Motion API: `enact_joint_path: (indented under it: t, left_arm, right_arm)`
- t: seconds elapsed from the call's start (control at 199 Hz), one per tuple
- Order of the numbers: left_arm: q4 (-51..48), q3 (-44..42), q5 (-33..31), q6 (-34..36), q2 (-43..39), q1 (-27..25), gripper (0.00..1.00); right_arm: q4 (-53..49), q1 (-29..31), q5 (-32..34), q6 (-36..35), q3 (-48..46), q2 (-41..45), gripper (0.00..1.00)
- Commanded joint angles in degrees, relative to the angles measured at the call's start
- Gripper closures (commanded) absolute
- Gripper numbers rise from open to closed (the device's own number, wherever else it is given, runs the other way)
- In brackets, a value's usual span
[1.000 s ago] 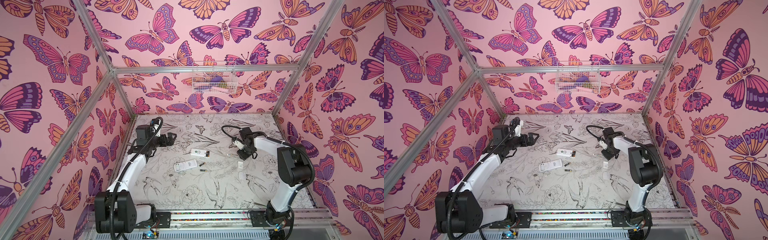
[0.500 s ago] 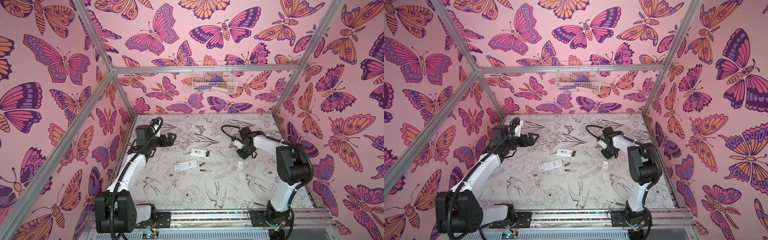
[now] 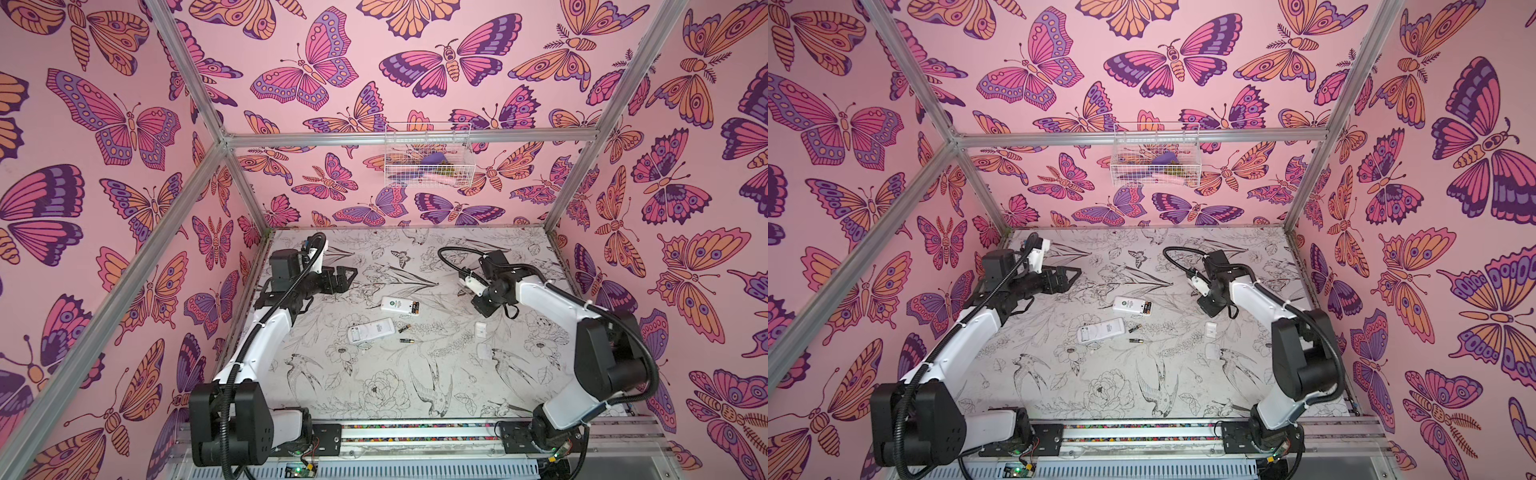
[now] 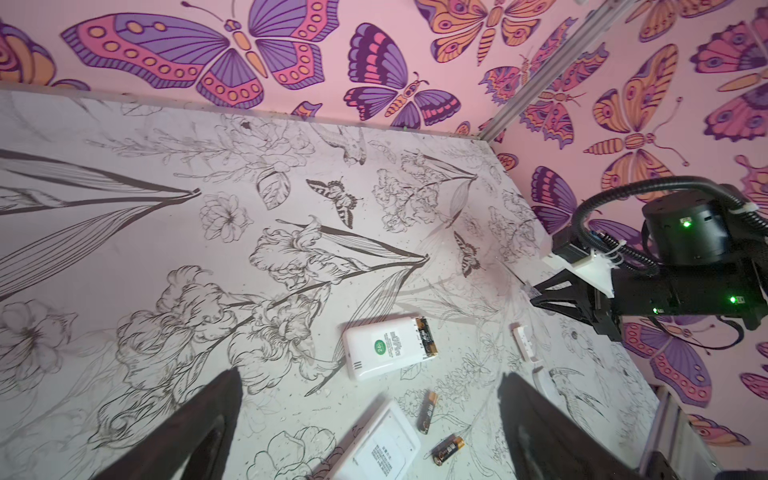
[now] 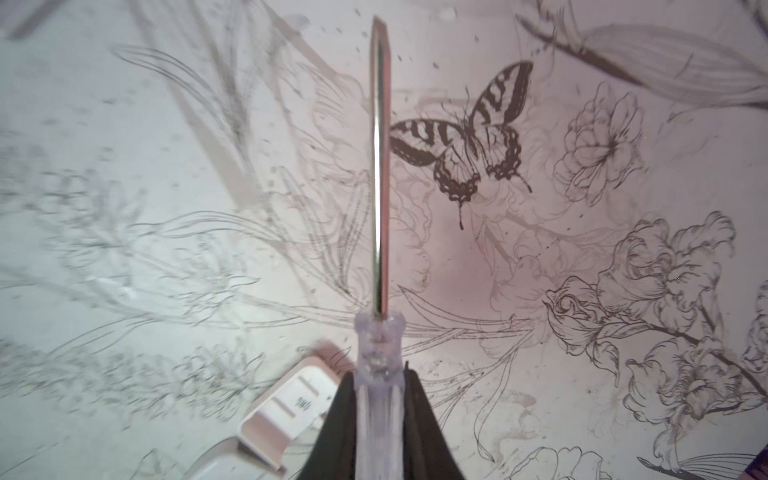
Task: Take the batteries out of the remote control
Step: 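Grasp the screwdriver handle with the right gripper and lift it, then raise the screwdriver upright with the right gripper while the left gripper approaches it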
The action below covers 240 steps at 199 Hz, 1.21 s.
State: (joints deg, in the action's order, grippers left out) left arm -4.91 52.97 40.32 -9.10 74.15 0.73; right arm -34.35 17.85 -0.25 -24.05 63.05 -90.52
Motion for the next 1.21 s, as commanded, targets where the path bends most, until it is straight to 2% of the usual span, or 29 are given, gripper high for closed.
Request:
enact_joint_path:
  t: [0.0, 0.06, 0.186, 0.277, 0.453, 0.544, 0.629, 0.77, 0.836, 0.891, 0.946, 0.982, 1.052, 1.203]
  left_arm:
    - [3.9, -0.9, 9.0, -0.3, -0.1, 0.1, 0.03]
    - [3.8, -0.5, 10.7, -0.7, -0.1, 0.2, 0.03]
    - [3.8, 0.0, 12.3, -2.6, -0.1, -0.3, 0.03]
    - [4.2, 1.3, 16.6, -6.0, 0.1, -0.4, 0.06]
    - [7.5, 1.6, 24.8, -9.4, 0.3, -2.1, 0.11]
    - [7.6, 1.5, 27.4, -9.0, 0.2, -2.8, 0.13]
    - [7.6, 0.5, 29.4, -4.9, 0.1, -3.6, 0.14]
    - [6.5, 1.9, 35.2, -1.4, 0.8, -3.6, 0.18]
    - [1.7, 4.2, 36.4, 3.9, 1.2, -3.5, 0.18]
    - [-7.3, 8.2, 36.2, 11.5, 2.2, -3.7, 0.18]
    - [-23.3, 15.3, 33.6, 24.5, 3.8, -4.4, 0.17]
    - [-33.1, 19.8, 30.7, 35.4, 4.9, -5.4, 0.16]
    - [-44.6, 24.9, 25.6, 51.2, 6.2, -6.8, 0.13]
    - [-55.0, 30.9, 20.0, 66.3, 8.1, -8.6, 0.13]
  right_arm:
    - [3.6, 0.4, -7.5, 0.5, -2.0, 5.8, 0.96]
    - [6.1, 1.0, -10.1, 2.1, -3.4, 8.7, 0.96]
    - [15.5, 4.5, -10.1, 1.3, -9.1, 14.8, 0.97]
    - [21.2, 8.2, -9.7, -0.2, -12.5, 18.3, 0.98]
    - [25.3, 13.3, -10.2, -2.4, -13.4, 20.8, 0.99]
    - [23.6, 13.9, -17.3, -1.1, -12.0, 21.2, 0.98]
    - [21.4, 14.0, -25.8, -0.1, -10.5, 19.8, 0.98]
    - [18.4, 13.9, -34.3, 3.6, -7.7, 16.9, 0.99]
    - [18.2, 14.0, -38.6, 3.5, -7.5, 16.1, 0.99]
    - [18.8, 13.9, -39.8, 3.8, -7.4, 15.2, 0.99]
    - [18.1, 14.0, -40.6, 4.6, -6.5, 14.0, 0.99]
    - [17.2, 13.9, -41.6, 4.8, -5.8, 13.3, 1.00]
    - [16.3, 14.0, -45.2, 4.9, -5.1, 12.6, 1.00]
    - [15.1, 14.0, -48.9, 5.4, -3.8, 10.9, 1.00]
